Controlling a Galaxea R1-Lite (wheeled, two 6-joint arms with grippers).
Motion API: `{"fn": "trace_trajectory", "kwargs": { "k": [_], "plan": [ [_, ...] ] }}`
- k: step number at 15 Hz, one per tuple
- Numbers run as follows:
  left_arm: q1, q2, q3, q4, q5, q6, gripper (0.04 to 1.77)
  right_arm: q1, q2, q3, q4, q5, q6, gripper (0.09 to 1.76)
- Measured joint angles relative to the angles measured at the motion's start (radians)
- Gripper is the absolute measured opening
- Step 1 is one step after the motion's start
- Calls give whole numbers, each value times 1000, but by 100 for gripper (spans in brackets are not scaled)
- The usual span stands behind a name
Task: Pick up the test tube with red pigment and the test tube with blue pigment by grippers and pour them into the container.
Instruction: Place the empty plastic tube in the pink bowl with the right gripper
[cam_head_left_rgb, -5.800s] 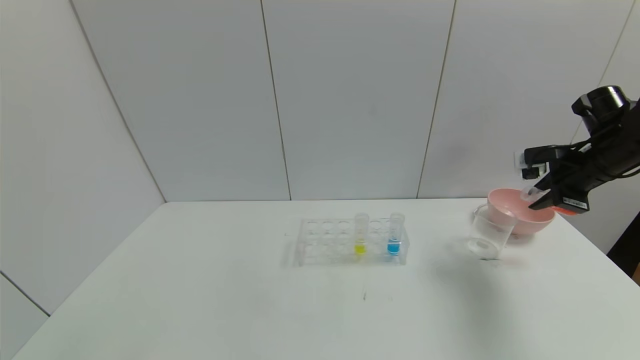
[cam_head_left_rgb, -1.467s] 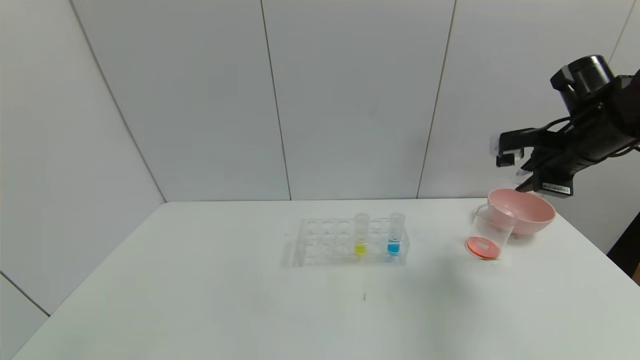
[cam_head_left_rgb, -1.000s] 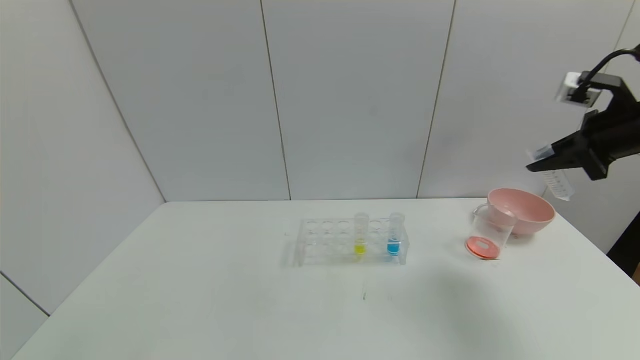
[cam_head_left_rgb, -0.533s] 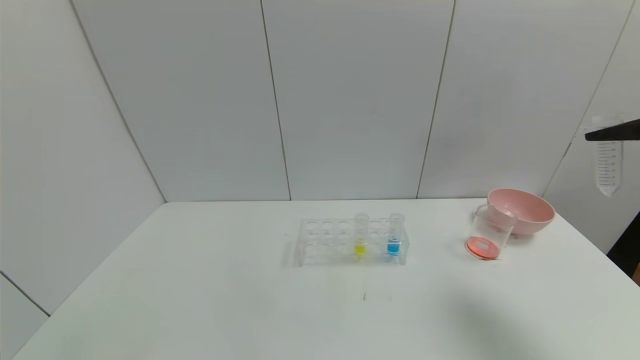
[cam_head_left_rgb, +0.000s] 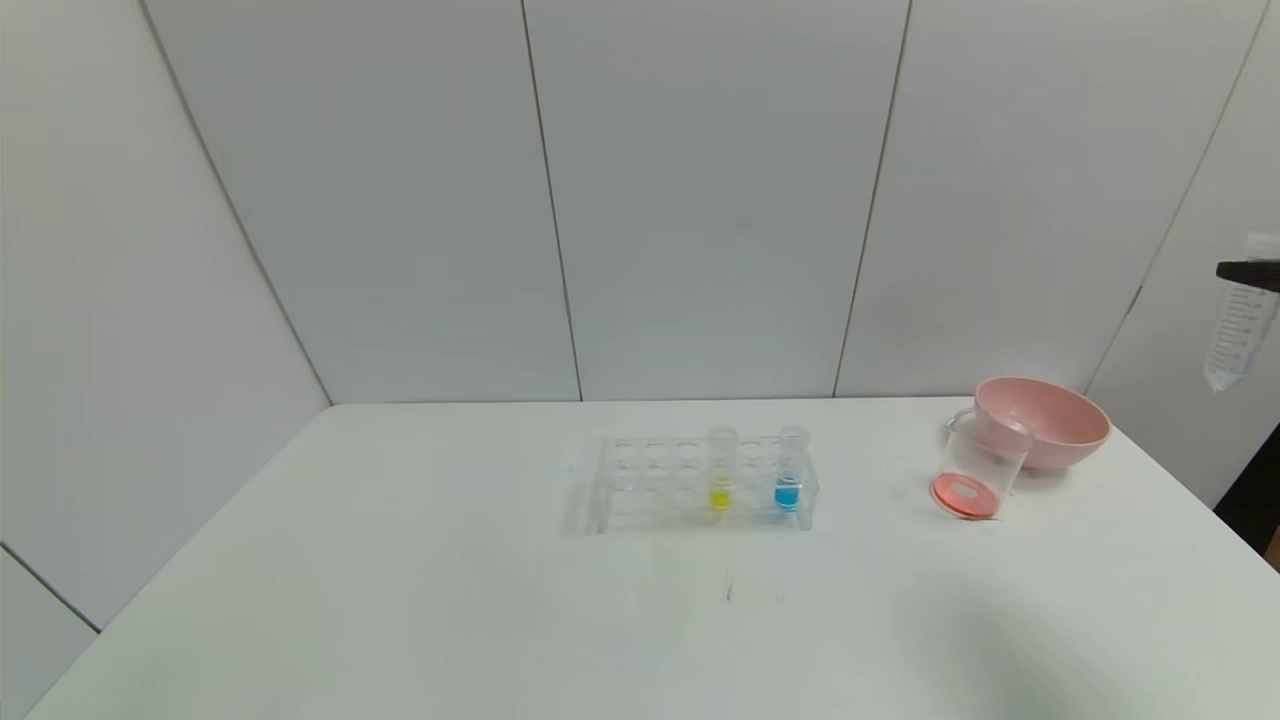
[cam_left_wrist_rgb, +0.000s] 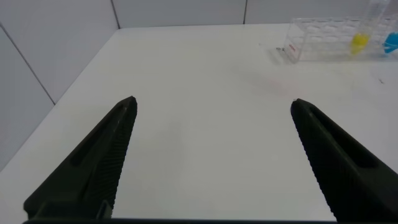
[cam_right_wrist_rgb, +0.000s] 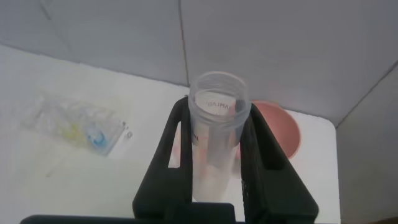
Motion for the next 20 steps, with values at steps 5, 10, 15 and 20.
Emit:
{"fn": "trace_trajectory", "kwargs": {
  "k": [5,10,15,20],
  "plan": [
    [0,0,0,0,0,0,176,-3,74,204,-425,-151,124,50],
    [0,0,0,0,0,0,176,10,278,280,-806,-176,133,50],
    [0,0,0,0,0,0,176,73,486,172,-845,-298,137,50],
    [0,0,0,0,0,0,176,126,638,15,-810,-348,138,50]
  ]
}}
